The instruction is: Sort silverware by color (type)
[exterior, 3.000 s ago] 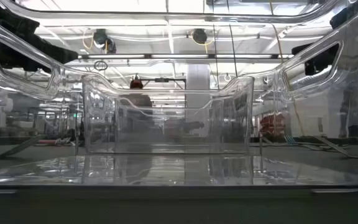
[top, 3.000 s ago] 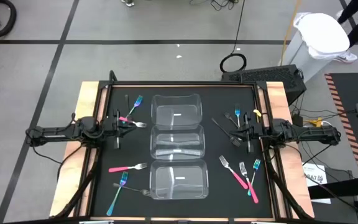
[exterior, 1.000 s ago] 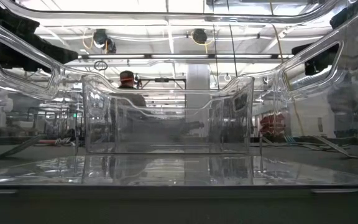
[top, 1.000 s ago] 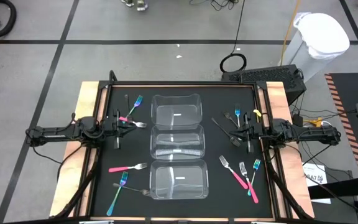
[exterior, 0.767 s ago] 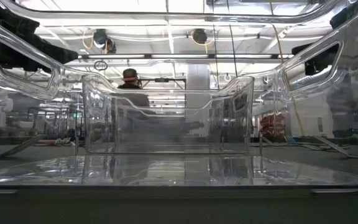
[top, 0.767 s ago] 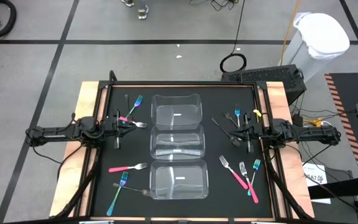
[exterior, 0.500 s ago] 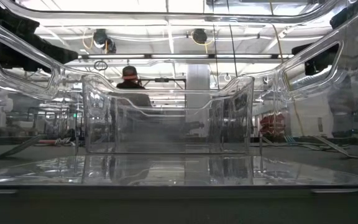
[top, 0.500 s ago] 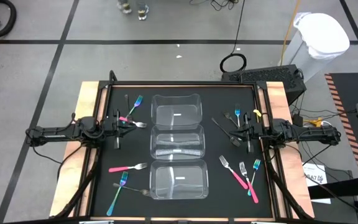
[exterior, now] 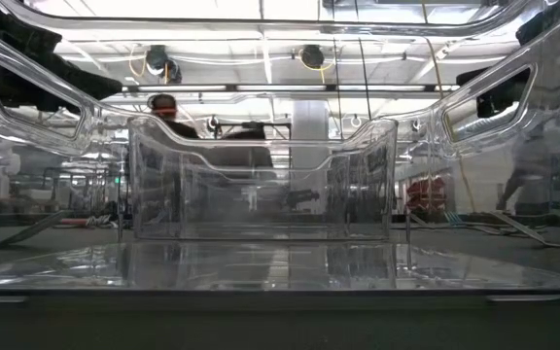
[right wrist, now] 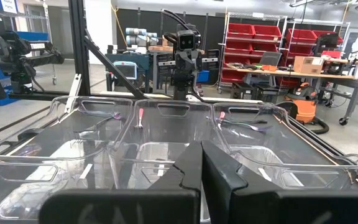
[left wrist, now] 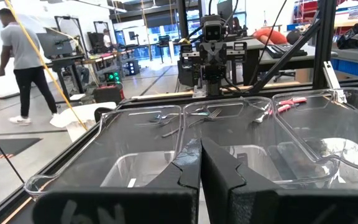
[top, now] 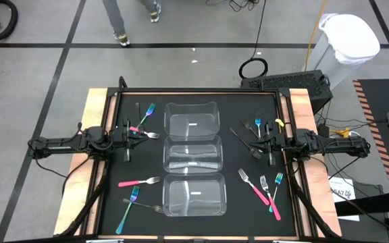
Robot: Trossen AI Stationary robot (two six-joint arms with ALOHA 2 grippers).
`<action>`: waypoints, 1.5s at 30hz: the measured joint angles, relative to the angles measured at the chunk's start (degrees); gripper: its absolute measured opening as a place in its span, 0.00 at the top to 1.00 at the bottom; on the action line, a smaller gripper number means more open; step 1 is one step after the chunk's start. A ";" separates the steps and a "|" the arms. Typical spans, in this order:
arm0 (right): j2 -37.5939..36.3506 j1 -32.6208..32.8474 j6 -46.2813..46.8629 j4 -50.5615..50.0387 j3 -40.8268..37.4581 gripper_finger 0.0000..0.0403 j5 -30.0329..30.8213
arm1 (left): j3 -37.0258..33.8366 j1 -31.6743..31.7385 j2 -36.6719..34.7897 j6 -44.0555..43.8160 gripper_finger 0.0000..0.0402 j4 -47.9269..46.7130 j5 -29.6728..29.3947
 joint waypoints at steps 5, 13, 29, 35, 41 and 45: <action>0.00 -0.01 0.00 0.00 0.00 1.00 0.00 | 0.01 0.01 0.01 -0.01 0.97 0.00 0.00; -0.01 -0.01 0.00 0.00 0.00 1.00 0.00 | 0.01 0.01 0.00 0.00 0.97 0.00 0.00; 1.31 0.00 0.92 -2.31 3.20 1.00 -5.80 | 0.01 -0.01 0.00 0.00 0.97 0.00 0.00; 5.87 0.00 0.87 -3.13 7.25 1.00 -3.34 | 0.01 0.01 0.01 -0.02 0.97 0.00 0.00; 12.27 0.00 1.92 -6.33 14.99 1.00 0.07 | -0.03 0.01 0.01 0.01 0.97 0.61 0.00; 17.22 0.02 1.91 -9.07 21.54 1.00 0.27 | -0.25 0.01 0.01 -0.01 0.97 2.55 -0.07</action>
